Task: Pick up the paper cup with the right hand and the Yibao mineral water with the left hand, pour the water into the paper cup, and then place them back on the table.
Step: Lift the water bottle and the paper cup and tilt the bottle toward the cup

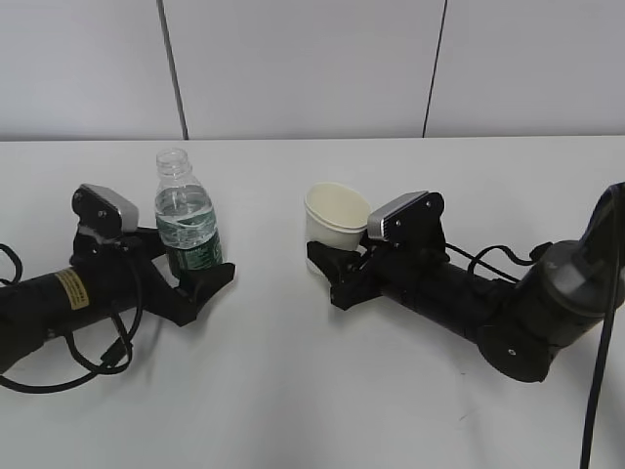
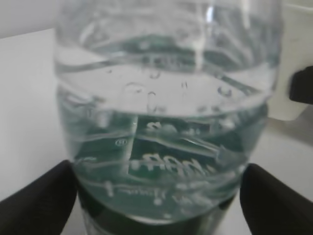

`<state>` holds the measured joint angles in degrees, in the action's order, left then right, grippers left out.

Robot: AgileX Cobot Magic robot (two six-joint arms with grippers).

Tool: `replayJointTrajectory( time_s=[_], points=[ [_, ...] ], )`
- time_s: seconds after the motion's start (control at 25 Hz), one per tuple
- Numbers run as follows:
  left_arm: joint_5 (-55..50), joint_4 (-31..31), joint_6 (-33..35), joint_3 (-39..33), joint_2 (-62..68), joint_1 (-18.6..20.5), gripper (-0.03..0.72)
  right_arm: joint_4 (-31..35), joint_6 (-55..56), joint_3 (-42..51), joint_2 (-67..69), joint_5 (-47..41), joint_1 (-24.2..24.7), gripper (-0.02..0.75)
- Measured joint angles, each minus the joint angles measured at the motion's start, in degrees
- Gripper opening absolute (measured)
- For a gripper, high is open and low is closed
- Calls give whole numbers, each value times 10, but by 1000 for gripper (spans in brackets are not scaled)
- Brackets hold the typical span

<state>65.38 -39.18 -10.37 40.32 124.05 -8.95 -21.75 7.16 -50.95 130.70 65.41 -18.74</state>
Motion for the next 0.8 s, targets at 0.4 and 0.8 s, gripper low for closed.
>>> replayJointTrajectory(
  time_s=[0.4, 0.8],
  points=[
    [0, 42, 0, 0, 0, -6, 589, 0, 0, 0, 0, 0, 0, 531],
    [1, 40, 0, 0, 0, -6, 503, 1, 0, 0, 0, 0, 0, 531]
  ],
)
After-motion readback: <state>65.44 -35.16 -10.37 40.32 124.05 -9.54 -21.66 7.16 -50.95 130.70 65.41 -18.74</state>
